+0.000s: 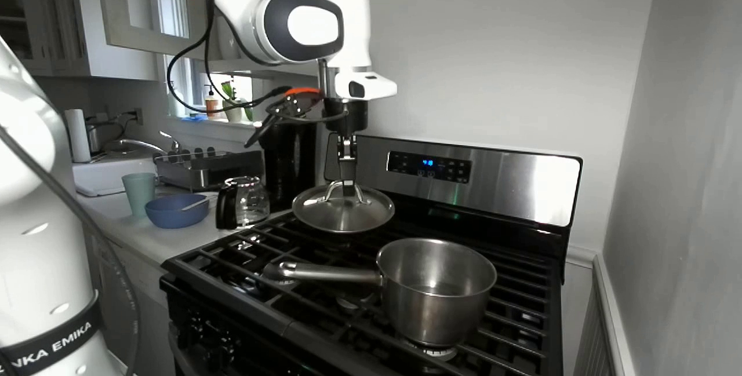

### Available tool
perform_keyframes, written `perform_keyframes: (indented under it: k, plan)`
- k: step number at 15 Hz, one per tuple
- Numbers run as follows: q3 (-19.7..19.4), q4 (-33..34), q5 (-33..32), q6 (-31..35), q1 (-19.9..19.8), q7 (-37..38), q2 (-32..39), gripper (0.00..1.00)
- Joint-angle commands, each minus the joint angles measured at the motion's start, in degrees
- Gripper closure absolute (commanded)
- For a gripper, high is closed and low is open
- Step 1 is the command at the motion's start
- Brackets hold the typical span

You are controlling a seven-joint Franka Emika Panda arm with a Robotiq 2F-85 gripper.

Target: Put the lid on the pot

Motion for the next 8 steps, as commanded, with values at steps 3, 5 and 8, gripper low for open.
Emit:
perform_keyframes:
  k: [3,5,8]
  plan:
    - [-1.84,3.67,3.05,-4.99,-7.52,3.91,-4.07,0.96]
    - [-2.3,5.72,2.62,-4.63,-10.06,6.67,-2.17,0.96]
    - [-3.27,8.86,2.58,-4.13,-12.04,9.79,1.42,0.96]
